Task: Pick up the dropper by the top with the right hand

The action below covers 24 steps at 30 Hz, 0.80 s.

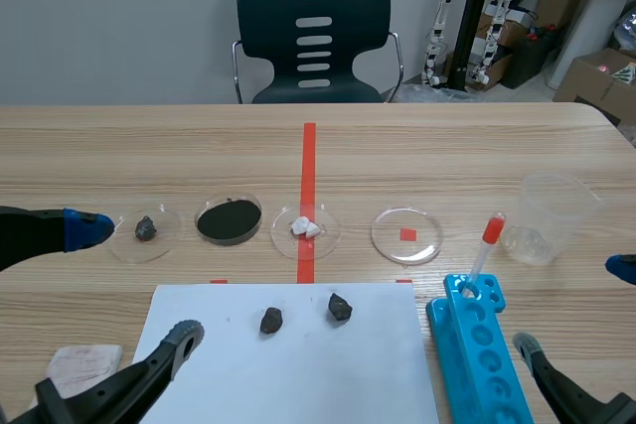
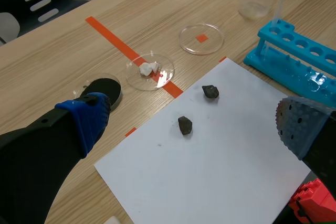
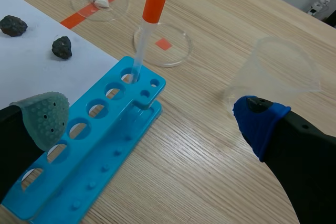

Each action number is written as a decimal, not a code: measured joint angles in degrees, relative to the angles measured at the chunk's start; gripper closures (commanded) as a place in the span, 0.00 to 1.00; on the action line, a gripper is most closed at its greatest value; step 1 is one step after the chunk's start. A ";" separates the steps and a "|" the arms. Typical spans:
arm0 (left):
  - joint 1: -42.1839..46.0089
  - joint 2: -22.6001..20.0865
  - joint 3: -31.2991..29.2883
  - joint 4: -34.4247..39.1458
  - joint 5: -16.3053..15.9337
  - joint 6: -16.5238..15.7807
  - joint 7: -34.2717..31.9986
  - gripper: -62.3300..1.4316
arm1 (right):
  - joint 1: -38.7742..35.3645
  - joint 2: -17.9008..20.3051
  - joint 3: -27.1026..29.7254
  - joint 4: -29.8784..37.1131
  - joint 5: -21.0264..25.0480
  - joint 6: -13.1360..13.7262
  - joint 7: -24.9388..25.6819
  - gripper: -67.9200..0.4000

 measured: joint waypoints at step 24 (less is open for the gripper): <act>0.00 0.00 0.00 0.00 0.00 0.00 0.00 0.00 | 11.32 -0.02 -2.56 -0.79 0.74 1.53 -3.61 0.00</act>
